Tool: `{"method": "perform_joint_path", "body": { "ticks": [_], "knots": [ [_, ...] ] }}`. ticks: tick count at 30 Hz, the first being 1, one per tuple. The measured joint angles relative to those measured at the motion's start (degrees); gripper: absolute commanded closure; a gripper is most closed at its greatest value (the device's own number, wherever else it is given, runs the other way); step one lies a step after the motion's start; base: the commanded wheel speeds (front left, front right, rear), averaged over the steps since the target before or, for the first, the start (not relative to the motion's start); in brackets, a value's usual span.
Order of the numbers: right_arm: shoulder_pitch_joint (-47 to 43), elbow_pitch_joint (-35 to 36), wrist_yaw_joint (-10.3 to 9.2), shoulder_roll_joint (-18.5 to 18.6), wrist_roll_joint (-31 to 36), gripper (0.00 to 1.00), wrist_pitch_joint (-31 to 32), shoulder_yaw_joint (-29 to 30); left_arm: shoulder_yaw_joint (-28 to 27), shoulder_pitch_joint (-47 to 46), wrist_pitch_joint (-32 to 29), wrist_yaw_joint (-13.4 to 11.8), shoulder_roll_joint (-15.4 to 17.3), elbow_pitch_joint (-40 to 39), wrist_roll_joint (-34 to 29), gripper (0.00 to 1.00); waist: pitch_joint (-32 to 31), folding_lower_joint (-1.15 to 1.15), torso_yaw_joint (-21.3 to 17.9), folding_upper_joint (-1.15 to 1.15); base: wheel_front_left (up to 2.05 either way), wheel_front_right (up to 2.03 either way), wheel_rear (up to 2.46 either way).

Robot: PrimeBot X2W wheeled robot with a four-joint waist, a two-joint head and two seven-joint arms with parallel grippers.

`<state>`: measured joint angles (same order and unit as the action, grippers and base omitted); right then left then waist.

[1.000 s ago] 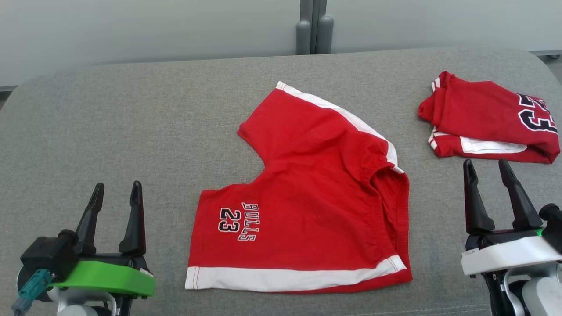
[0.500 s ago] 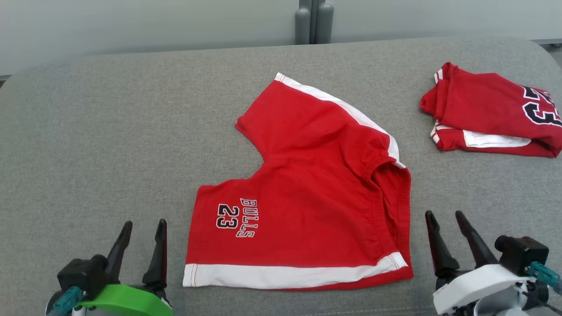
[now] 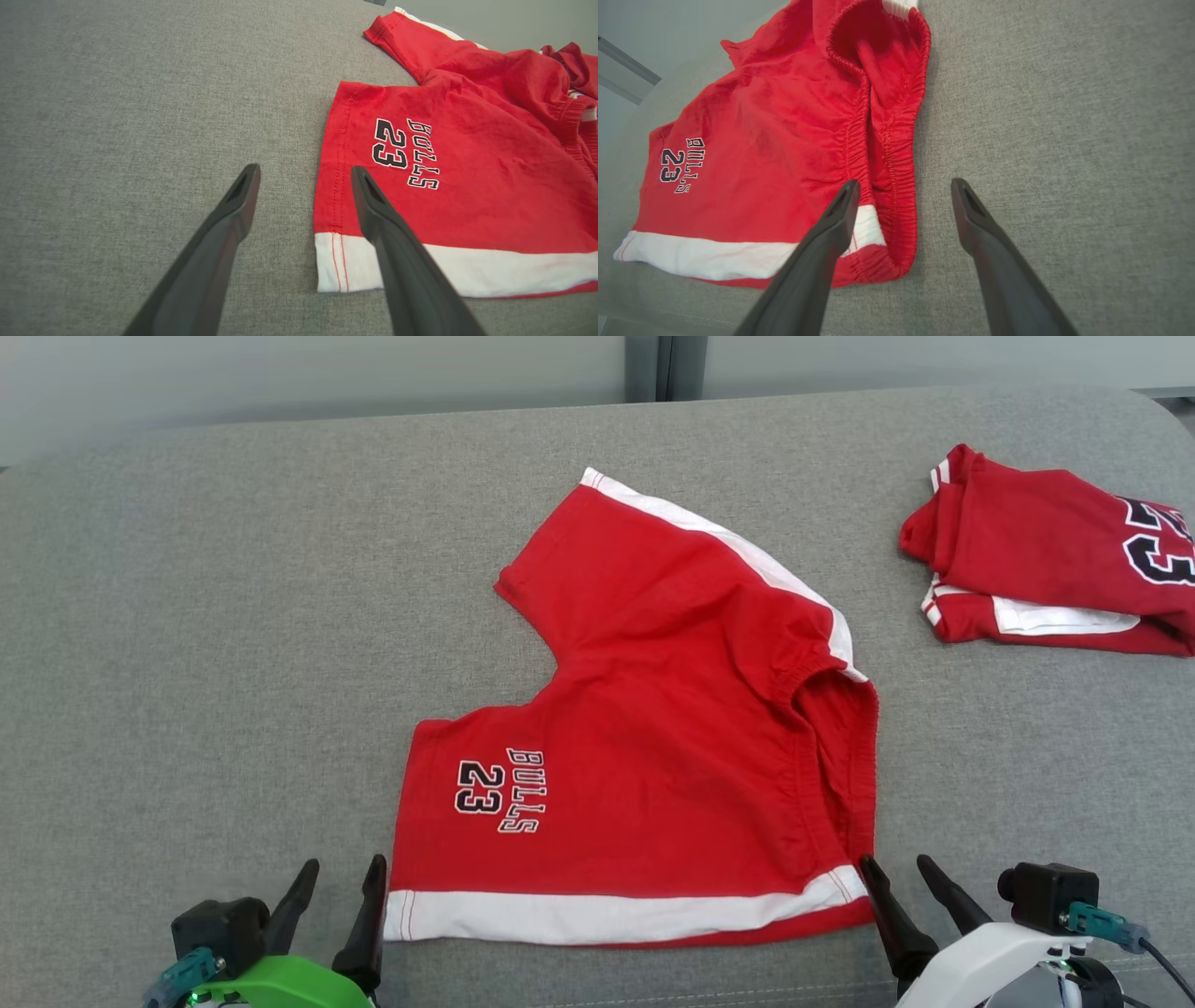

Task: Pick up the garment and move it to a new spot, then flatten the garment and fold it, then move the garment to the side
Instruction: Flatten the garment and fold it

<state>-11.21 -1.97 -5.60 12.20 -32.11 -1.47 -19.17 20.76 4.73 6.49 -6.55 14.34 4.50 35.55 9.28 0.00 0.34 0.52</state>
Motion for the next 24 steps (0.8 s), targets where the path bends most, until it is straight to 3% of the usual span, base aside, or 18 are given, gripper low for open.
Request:
{"method": "perform_joint_path", "body": {
  "ticks": [24],
  "knots": [
    [1.8, -4.2, 0.04, -1.9, -2.6, 0.00, 8.1, -2.8, 4.1, -0.1, -10.0, 2.5, -1.1, 4.8, 4.0, 0.00, 0.5, 0.00, 0.1, 0.00, 0.00, 0.00, 0.00]
  ]
}}
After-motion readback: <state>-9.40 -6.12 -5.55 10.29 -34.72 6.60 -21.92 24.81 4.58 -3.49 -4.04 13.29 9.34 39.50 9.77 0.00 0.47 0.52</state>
